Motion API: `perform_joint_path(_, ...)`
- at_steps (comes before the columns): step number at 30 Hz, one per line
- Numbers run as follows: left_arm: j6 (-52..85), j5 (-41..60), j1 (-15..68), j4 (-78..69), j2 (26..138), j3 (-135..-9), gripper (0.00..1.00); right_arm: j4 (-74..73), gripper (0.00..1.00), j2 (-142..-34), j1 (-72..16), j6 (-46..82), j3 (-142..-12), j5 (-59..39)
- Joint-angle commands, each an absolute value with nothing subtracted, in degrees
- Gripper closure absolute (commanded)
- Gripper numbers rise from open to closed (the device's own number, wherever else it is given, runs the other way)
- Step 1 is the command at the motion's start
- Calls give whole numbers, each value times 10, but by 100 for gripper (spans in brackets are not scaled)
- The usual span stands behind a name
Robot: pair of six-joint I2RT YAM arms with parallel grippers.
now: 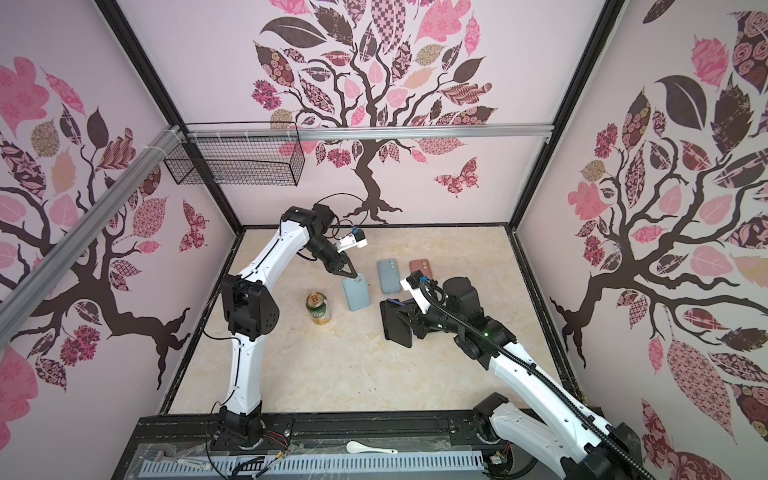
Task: Take the phone out of the phone case
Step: 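Lower the light blue case beside the other case and open the left gripper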
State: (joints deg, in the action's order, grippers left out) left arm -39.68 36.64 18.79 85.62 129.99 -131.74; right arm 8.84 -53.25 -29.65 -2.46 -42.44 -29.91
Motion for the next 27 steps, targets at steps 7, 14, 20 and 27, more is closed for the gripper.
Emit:
perform_joint_path(7,-424,336,188,873,1353,-1392,99,69,100,-536,-295,-7,-440,-323)
perform_joint_path(14,-432,310,188,851,1368,-1405,84,69,100,-537,-296,-6,-439,-323)
perform_joint_path(20,-392,235,184,759,1366,-1410,53,81,100,-537,-296,-4,-438,-285)
perform_joint_path(27,-297,245,183,634,1288,-1376,32,81,100,-538,-296,23,-433,-209)
